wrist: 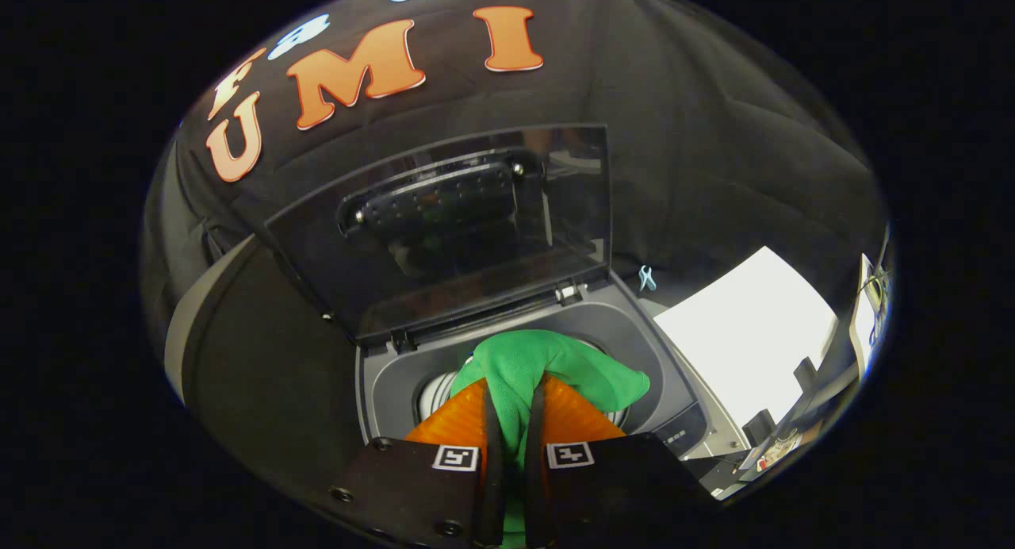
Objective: Put the clothes into the washing machine and then close the washing machine lid.
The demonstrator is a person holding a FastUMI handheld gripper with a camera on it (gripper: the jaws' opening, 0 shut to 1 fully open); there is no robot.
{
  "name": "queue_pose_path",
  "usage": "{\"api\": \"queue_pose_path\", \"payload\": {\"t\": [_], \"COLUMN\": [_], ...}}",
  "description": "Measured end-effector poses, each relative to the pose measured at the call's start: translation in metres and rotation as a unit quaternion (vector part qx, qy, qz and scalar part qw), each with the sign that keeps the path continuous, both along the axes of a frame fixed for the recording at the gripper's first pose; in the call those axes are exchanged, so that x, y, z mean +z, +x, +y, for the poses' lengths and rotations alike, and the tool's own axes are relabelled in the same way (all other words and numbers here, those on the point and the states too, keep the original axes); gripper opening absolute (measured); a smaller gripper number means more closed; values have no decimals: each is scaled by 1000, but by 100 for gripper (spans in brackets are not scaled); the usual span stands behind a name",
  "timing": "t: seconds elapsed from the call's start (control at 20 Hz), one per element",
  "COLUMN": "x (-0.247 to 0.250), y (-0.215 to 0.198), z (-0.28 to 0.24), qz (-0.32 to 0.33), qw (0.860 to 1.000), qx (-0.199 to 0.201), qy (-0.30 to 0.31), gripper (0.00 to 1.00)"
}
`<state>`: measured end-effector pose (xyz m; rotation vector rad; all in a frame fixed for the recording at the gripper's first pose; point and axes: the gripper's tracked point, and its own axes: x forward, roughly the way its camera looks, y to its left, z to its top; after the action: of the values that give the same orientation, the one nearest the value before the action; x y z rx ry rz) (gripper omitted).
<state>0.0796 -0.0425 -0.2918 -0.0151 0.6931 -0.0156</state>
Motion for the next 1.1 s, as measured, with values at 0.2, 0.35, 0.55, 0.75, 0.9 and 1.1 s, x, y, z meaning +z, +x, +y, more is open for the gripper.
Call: {"api": "queue_pose_path", "payload": {"t": [0.2,0.35,0.55,0.75,0.9,1.1], "x": [-39,-68,-102,-121,-134,-150], "y": [-3,-5,-4,1,7,9], "z": [-1,-5,-12,-12,-15,-17], "qz": [38,68,101,122,135,150], "qw": [999,998,995,992,991,989], "qx": [6,-3,-10,-10,-6,0], "qy": [0,12,15,5,-5,-15], "gripper": [18,18,18,18,21,28]}}
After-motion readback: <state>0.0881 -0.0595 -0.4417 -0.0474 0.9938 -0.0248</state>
